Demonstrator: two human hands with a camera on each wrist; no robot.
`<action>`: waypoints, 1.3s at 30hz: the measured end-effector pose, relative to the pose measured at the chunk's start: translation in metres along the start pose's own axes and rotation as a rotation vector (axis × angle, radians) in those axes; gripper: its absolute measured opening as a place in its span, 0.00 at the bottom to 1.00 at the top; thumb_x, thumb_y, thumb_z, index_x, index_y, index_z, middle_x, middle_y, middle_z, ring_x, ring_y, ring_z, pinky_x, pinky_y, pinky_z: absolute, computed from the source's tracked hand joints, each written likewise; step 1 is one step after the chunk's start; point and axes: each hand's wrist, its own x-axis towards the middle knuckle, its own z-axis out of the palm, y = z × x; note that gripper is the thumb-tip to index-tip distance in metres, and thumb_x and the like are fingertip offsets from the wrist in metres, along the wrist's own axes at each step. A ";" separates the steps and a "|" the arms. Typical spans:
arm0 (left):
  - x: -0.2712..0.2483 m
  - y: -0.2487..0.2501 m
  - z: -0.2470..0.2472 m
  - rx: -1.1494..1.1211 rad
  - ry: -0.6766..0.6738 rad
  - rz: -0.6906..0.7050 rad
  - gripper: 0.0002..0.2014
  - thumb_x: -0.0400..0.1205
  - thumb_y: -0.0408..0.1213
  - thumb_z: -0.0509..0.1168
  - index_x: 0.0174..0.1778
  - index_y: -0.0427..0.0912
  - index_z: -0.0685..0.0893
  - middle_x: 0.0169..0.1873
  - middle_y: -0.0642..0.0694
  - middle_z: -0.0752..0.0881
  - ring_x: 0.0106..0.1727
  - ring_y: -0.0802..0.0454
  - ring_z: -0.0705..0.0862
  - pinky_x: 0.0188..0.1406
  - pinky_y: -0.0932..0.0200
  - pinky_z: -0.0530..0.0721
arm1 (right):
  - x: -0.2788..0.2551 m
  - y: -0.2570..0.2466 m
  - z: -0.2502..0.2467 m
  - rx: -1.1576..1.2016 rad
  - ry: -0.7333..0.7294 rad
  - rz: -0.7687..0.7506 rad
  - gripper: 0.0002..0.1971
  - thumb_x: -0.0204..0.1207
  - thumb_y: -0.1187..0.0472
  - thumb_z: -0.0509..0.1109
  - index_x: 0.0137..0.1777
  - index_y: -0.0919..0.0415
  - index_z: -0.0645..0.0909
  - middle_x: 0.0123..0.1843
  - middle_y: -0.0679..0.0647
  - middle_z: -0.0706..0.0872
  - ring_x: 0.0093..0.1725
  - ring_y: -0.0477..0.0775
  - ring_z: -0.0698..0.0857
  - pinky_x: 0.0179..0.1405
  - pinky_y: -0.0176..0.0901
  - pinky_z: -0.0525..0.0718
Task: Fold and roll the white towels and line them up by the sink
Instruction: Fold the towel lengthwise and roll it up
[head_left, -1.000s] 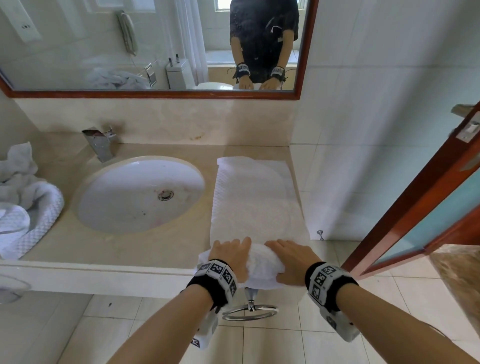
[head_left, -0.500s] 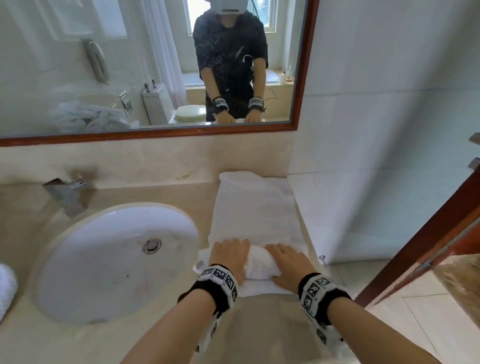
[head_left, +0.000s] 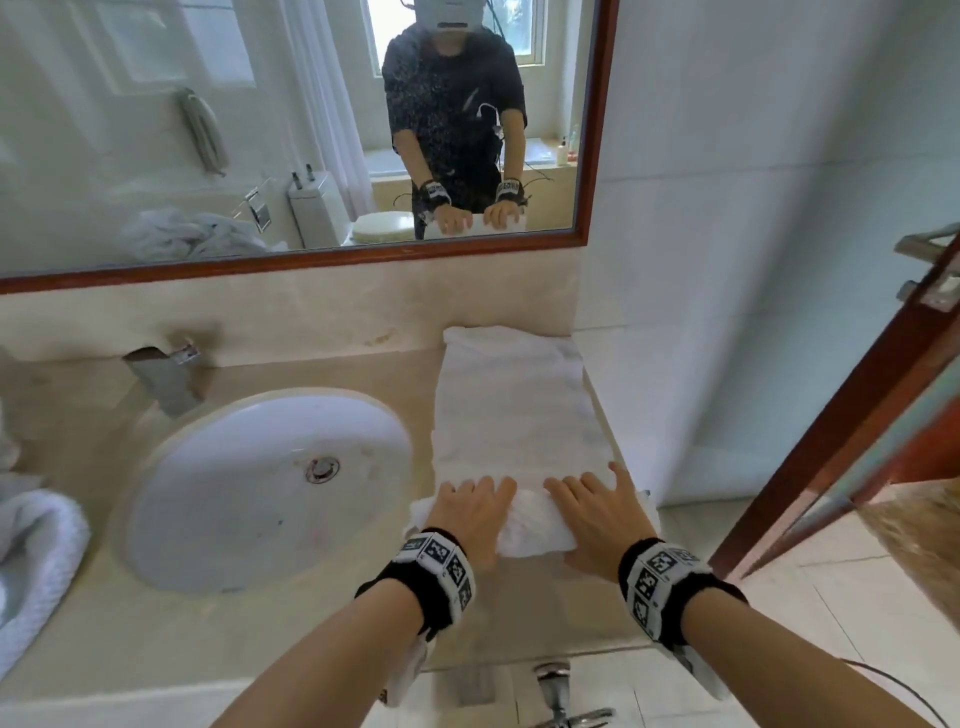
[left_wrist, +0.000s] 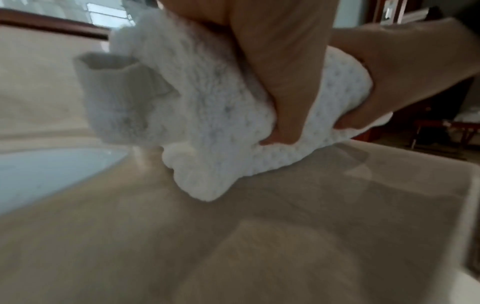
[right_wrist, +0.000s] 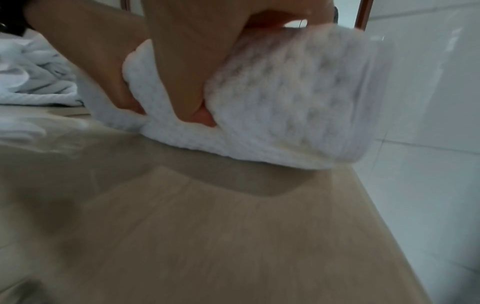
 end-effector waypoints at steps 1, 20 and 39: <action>-0.007 0.005 0.006 -0.069 -0.053 -0.006 0.28 0.74 0.40 0.66 0.68 0.47 0.62 0.60 0.43 0.78 0.58 0.39 0.81 0.57 0.42 0.78 | -0.012 -0.003 0.002 -0.018 -0.018 -0.007 0.45 0.33 0.40 0.79 0.55 0.53 0.72 0.36 0.46 0.86 0.33 0.52 0.87 0.47 0.70 0.84; -0.024 -0.001 0.009 -0.212 -0.171 -0.129 0.19 0.77 0.38 0.63 0.64 0.42 0.74 0.61 0.42 0.82 0.60 0.41 0.83 0.55 0.49 0.82 | -0.017 -0.007 -0.009 0.194 -0.353 -0.039 0.44 0.69 0.39 0.69 0.82 0.48 0.52 0.81 0.49 0.61 0.79 0.54 0.62 0.77 0.63 0.59; 0.104 -0.055 -0.020 -0.449 -0.418 0.013 0.24 0.57 0.40 0.68 0.50 0.40 0.83 0.51 0.39 0.87 0.53 0.37 0.86 0.50 0.47 0.87 | 0.081 0.006 0.012 0.097 -0.296 0.101 0.47 0.39 0.27 0.72 0.59 0.51 0.77 0.50 0.47 0.87 0.47 0.53 0.87 0.39 0.59 0.85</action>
